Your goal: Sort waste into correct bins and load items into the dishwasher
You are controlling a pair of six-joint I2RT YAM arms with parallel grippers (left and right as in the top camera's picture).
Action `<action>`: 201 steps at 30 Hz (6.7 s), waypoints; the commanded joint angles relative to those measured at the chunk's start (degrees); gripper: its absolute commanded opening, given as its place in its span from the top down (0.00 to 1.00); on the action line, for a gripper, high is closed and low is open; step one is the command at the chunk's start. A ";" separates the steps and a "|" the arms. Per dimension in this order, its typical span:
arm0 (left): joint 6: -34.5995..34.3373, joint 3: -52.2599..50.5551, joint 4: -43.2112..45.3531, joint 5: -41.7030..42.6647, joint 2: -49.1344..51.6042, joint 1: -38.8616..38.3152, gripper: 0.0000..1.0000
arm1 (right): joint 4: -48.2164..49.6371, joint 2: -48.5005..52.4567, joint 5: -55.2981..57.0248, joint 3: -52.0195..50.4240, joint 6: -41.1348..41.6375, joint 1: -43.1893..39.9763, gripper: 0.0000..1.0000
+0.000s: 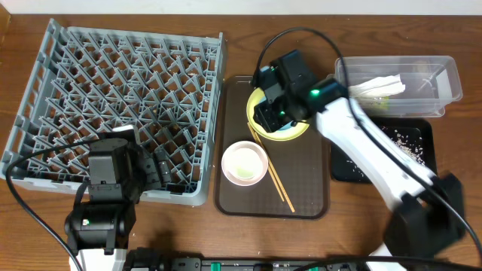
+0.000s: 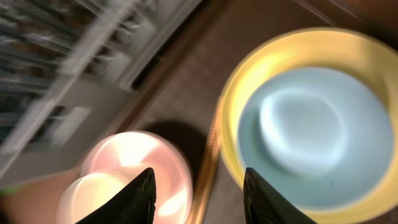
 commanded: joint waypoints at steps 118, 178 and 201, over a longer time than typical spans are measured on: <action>-23.47 1.07 73.48 79.03 19.82 -3.76 0.35 | 4.17 0.07 -61.68 7.96 10.10 -7.69 0.99; -0.07 11.56 -1.79 -2.01 31.12 6.23 0.50 | -24.39 -5.64 -7.58 8.87 -3.48 -29.68 0.69; -0.07 17.62 -0.09 9.88 27.78 3.54 0.03 | -25.57 -5.66 -6.64 8.87 -3.41 -29.88 0.59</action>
